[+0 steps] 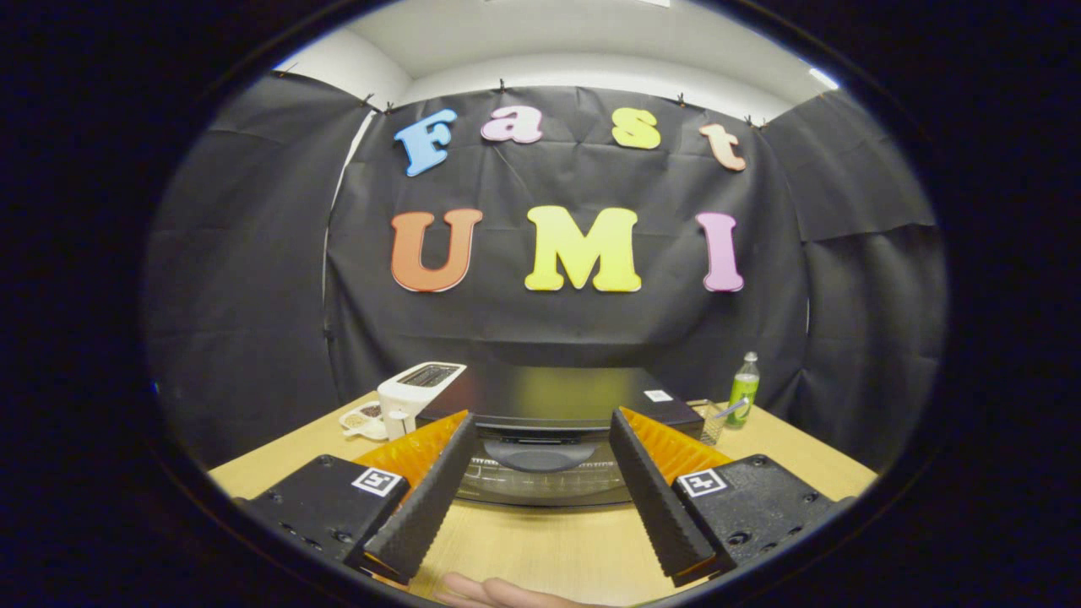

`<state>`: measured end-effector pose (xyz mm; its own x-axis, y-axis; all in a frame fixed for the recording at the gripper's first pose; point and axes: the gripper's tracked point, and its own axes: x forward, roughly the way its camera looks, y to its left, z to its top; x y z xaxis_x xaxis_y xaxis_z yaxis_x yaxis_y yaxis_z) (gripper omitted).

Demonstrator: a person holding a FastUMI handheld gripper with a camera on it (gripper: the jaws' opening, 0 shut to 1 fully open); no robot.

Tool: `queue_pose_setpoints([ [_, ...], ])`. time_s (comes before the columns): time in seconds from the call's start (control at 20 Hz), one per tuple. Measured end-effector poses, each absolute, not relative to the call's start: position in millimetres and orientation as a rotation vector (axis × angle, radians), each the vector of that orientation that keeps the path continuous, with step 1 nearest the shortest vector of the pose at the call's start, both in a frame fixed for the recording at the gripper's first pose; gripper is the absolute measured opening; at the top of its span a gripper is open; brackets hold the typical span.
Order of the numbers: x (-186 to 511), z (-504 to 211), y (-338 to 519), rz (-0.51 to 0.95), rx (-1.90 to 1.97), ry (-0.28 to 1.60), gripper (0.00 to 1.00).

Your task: Open the toaster oven, put the food inside, and close the toaster oven door.

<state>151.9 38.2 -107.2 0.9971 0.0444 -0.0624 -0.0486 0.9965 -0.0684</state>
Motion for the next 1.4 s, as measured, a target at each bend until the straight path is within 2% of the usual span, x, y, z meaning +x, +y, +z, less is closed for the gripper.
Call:
queue_pose_setpoints([
  [0.25,197.4,-145.0,38.0,0.049,-0.022,0.140,1.00],
  [0.6,235.7,-160.1,30.8,0.009,-0.059,0.124,1.00],
  [1.1,203.8,-169.2,28.5,0.005,-0.052,0.116,1.00],
  [1.4,158.8,-197.8,24.8,0.029,-0.070,0.186,1.00],
])
